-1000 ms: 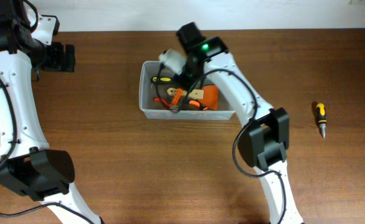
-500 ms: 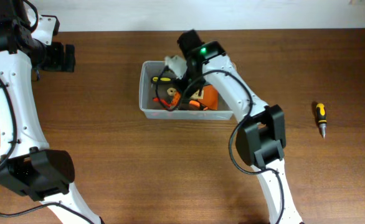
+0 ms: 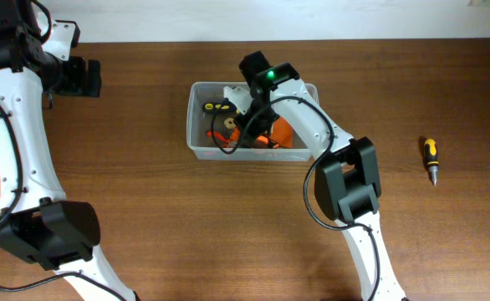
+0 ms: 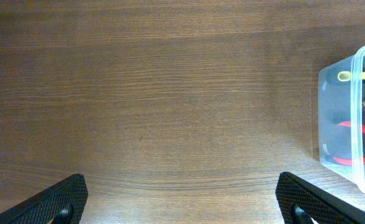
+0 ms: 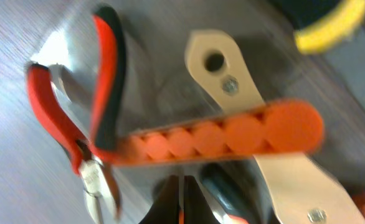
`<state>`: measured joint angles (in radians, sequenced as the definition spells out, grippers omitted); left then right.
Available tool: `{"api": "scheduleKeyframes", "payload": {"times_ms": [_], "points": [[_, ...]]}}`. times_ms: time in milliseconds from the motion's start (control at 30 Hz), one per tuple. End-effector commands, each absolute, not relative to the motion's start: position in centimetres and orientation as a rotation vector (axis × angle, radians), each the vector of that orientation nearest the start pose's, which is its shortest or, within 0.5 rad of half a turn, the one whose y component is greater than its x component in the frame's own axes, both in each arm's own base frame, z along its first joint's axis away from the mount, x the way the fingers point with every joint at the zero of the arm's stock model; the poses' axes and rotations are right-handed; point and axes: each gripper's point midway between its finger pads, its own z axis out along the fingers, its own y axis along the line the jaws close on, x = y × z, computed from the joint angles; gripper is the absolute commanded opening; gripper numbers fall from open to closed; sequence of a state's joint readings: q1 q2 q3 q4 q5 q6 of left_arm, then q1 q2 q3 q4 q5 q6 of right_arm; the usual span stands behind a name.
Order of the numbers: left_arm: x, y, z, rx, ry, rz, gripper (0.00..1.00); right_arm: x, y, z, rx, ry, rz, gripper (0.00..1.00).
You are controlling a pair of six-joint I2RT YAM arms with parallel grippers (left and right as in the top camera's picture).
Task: Pack container
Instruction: 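Lower the cutters into the container's left side and release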
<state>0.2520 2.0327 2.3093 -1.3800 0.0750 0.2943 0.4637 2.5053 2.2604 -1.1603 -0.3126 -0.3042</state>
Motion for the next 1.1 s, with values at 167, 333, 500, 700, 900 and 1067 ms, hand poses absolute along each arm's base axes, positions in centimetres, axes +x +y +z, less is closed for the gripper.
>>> {"api": "scheduleKeyframes", "payload": {"times_ms": [167,333,500,700,900,1067], "points": [[45.3,10.3,27.3,0.067,2.626,0.078,0.99,44.5,31.6,3.8,-1.157,2.649,0.548,0.04],[45.3,10.3,27.3,0.067,2.626,0.078,0.99,46.4,32.3,4.4,-1.076,2.594,0.556,0.04],[45.3,10.3,27.3,0.067,2.626,0.078,0.99,47.5,32.3,4.8,-1.006,2.584,0.563,0.04],[45.3,10.3,27.3,0.067,2.626,0.078,0.99,47.9,28.0,3.9,-0.927,2.706,0.488,0.04],[45.3,10.3,27.3,0.067,2.626,0.078,0.99,47.7,24.7,3.7,-0.836,2.798,0.532,0.04],[45.3,10.3,27.3,0.067,2.626,0.078,0.99,47.1,25.0,3.7,-0.845,2.812,0.559,0.04]]}}
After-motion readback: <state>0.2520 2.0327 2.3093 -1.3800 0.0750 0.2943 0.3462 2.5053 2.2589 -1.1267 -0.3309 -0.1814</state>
